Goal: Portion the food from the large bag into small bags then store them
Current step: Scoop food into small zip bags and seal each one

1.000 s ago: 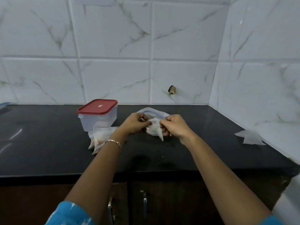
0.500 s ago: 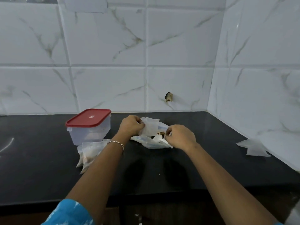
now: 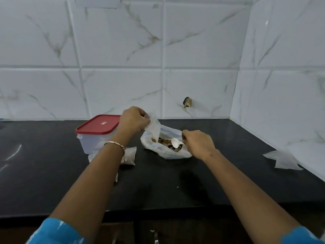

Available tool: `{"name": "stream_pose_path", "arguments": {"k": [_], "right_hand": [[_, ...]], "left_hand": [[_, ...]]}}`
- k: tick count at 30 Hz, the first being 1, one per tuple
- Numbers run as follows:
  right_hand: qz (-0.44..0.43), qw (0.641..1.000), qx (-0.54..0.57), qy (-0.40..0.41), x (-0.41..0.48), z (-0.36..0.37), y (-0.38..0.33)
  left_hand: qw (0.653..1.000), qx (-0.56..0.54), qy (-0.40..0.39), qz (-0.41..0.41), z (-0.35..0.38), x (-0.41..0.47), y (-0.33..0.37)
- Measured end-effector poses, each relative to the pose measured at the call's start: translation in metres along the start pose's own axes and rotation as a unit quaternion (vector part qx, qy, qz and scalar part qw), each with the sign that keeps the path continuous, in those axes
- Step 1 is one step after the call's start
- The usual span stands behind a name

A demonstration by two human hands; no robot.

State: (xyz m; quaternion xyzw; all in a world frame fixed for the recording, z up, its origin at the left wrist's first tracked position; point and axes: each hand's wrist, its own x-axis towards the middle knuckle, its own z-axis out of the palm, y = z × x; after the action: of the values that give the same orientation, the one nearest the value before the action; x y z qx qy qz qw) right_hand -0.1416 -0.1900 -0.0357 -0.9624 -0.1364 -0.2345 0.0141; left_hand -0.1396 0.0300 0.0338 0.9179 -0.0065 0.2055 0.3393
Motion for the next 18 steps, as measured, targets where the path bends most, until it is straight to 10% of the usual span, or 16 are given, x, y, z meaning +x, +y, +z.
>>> {"name": "stream_pose_path", "arguments": {"k": [18], "right_hand": [[-0.142, 0.99, -0.023, 0.008, 0.048, 0.033, -0.037]], "left_hand": [[0.988, 0.122, 0.016, 0.089, 0.005, -0.024, -0.02]]}}
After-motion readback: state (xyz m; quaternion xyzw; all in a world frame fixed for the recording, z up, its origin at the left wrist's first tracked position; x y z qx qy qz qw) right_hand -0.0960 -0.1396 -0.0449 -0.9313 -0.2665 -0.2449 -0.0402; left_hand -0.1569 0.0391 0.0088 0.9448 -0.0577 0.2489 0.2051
